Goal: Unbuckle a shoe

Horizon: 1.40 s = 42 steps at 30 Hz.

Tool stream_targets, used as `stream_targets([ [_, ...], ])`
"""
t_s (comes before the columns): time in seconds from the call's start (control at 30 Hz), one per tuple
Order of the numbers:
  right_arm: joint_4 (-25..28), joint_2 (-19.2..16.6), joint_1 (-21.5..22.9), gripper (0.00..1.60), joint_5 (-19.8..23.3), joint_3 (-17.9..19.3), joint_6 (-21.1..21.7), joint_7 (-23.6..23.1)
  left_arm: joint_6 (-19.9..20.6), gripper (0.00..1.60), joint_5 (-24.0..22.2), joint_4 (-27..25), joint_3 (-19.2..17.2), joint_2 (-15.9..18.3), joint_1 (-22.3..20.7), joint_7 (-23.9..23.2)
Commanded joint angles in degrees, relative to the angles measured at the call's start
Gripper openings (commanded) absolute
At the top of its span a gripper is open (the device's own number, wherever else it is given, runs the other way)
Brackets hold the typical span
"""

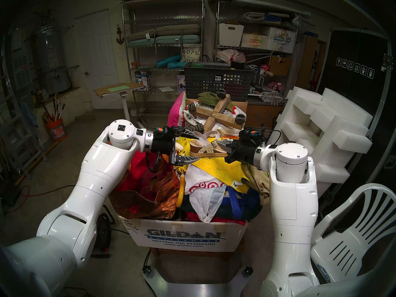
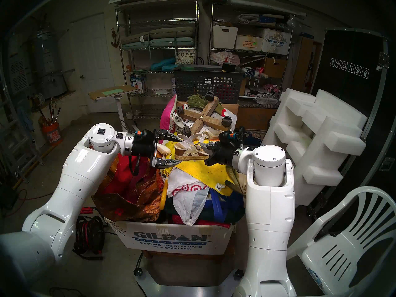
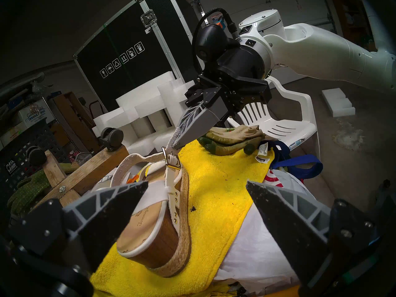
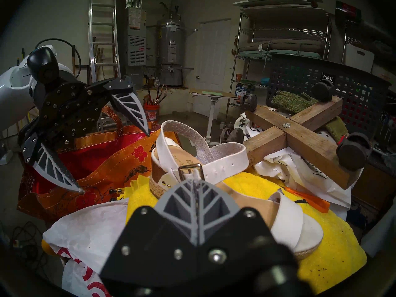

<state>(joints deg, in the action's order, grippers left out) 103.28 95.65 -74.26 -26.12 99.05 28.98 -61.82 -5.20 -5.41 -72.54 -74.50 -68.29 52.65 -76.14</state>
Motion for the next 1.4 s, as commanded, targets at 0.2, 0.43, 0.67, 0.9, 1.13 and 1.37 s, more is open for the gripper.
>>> stream_targets([
  [0.2, 1.25, 0.2, 0.54, 0.0, 0.11, -0.21, -0.63, 0.52, 0.01, 1.6, -0.24, -0.5, -0.41, 0.09, -1.0, -0.13],
  [0.43, 1.25, 0.17, 0.52, 0.0, 0.17, -0.24, -0.65, 0.6, 0.01, 1.6, -0.24, -0.5, -0.41, 0.09, -1.0, -0.13],
  [0.67, 1.25, 0.16, 0.51, 0.0, 0.19, -0.26, -0.66, 0.63, 1.03, 1.6, -0.24, -0.3, -0.26, -0.05, -1.17, -0.18],
  [0.9, 1.25, 0.15, 0.51, 0.0, 0.21, -0.26, -0.67, 0.64, 3.2, 1.6, -0.56, 0.19, -0.28, -1.04, -1.41, 0.42],
  [1.13, 1.25, 0.15, 0.51, 0.0, 0.21, -0.26, -0.67, 0.64, 4.91, 1.6, -1.25, 0.33, -0.6, -1.09, -1.45, -0.08],
  [1.37, 1.24, 0.17, 0.51, 0.0, 0.18, -0.25, -0.68, 0.62, 6.21, 1.6, -0.63, -1.79, -1.37, -1.44, -0.32, 2.48],
])
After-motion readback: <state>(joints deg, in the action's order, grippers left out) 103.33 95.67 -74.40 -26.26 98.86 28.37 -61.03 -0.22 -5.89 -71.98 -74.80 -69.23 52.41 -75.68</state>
